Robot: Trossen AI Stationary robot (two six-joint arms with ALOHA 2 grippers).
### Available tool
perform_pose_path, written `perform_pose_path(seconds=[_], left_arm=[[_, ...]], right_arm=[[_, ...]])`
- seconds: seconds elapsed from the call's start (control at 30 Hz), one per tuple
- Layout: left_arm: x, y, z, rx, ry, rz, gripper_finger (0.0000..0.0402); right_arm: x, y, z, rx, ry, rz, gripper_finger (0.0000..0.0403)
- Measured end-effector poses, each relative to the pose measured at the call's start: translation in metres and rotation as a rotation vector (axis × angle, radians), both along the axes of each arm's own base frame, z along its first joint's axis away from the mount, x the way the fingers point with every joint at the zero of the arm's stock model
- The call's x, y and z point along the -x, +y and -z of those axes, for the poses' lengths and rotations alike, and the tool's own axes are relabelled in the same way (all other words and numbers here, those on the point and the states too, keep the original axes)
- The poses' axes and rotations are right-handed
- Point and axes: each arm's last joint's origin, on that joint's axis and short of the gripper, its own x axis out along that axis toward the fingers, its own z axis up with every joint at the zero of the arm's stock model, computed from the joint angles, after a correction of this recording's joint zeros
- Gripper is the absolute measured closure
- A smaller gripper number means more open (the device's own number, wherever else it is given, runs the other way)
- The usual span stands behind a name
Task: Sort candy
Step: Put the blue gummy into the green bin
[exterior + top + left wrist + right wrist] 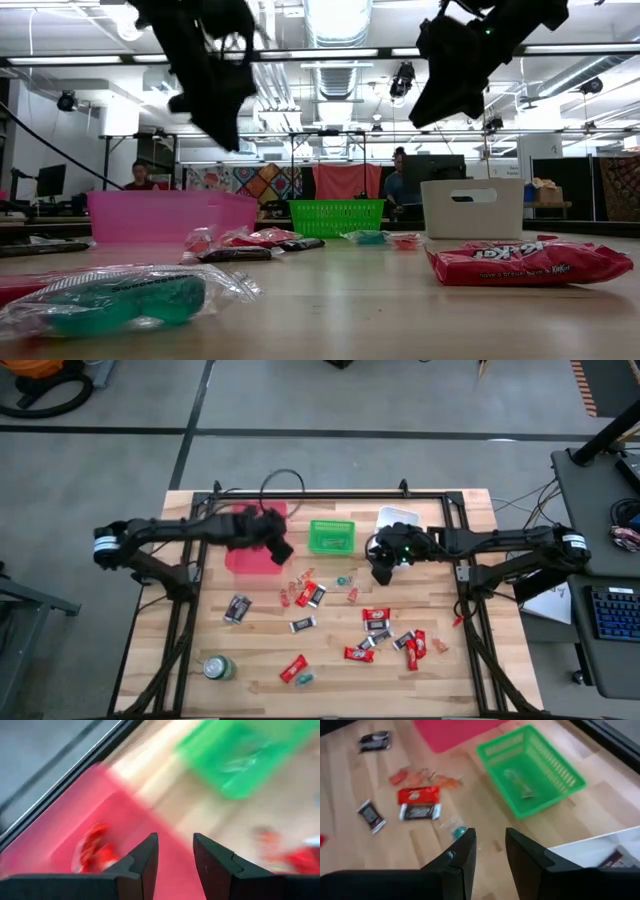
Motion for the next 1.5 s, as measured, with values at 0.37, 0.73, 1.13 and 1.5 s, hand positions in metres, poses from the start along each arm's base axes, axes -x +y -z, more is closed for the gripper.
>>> perform_pose_path(seconds=[0.37,0.73,1.13,1.5], left_arm=[[-0.022,-0.104,-0.007,-0.143,-0.1,0.427,0.0294],[-0.02,-0.124,-0.009,-0.271,-0.162,0.315,0.0294],[-0.02,-0.124,-0.01,-0.27,-0.168,0.312,0.0294],[-0.02,-0.124,-0.01,-0.269,-0.168,0.312,0.0294]], right_arm=[[-0.001,0.03,0.008,0.21,0.055,-0.302,0.0305],[-0.016,0.043,0.017,0.253,0.03,-0.327,0.0223],[-0.052,0.044,0.058,0.297,0.199,-0.337,0.0203],[-0.095,0.046,0.087,0.34,0.308,-0.377,0.021]])
